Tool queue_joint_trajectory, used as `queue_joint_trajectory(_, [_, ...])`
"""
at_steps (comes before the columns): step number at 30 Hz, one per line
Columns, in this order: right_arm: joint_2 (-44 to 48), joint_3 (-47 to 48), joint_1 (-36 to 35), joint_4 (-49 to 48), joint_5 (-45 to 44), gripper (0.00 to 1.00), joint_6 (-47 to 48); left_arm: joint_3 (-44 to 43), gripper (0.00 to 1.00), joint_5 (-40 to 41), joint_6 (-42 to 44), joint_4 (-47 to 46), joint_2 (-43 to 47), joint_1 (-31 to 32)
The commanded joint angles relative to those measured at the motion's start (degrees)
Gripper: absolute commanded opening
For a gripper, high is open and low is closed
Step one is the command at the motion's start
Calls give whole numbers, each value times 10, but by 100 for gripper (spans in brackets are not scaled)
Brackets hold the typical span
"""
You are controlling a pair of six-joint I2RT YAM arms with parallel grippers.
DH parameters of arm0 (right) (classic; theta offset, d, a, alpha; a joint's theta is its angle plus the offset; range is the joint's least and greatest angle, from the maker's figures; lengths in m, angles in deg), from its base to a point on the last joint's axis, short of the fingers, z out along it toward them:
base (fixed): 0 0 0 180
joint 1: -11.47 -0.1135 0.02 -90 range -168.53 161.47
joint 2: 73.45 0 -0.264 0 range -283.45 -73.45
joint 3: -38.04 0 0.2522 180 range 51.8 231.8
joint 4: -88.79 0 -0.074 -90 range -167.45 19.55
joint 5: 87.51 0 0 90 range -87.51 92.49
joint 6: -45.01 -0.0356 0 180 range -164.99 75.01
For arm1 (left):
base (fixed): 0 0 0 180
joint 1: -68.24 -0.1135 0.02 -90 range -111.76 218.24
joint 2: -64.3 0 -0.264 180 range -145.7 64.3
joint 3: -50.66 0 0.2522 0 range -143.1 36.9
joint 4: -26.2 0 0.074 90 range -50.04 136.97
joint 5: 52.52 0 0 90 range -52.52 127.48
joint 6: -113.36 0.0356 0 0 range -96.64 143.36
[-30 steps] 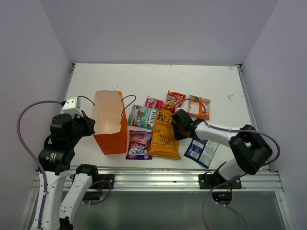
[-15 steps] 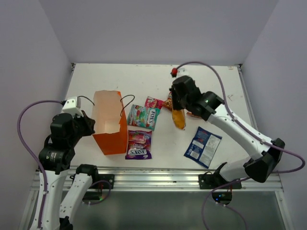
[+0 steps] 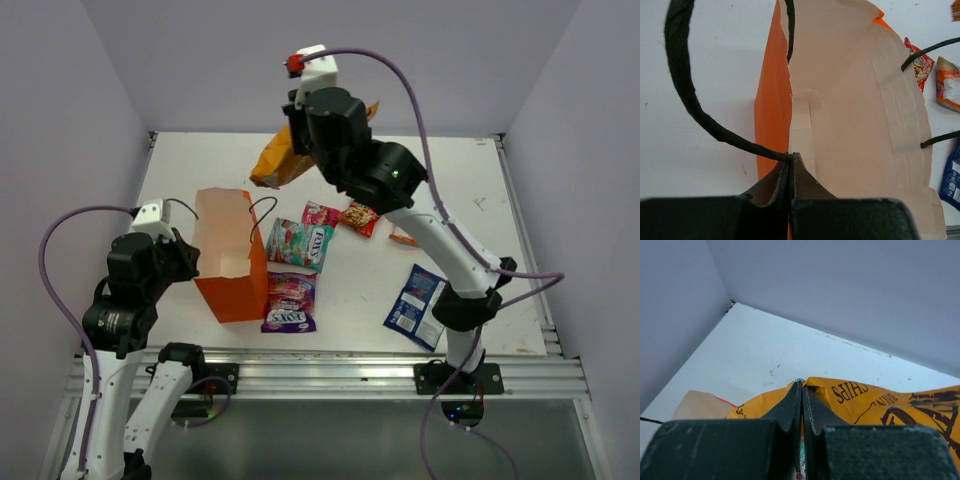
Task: Place the snacks into the paper bag
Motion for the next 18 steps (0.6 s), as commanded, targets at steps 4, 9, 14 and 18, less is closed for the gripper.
queue_joint_trajectory(4, [-56, 78, -106, -156, -39, 0, 136, -18, 0, -15, 7, -24, -6, 5])
queue_joint_trajectory(9, [-76, 89, -154, -200, -31, 0, 169, -17, 0, -16, 7, -27, -6, 8])
queue_joint_trajectory(14, [-75, 75, -184, -214, -30, 0, 182, -15, 0, -18, 7, -28, -6, 10])
queue_joint_trajectory(18, [-68, 49, -199, -205, -40, 0, 195, -14, 0, -19, 6, -28, -5, 10])
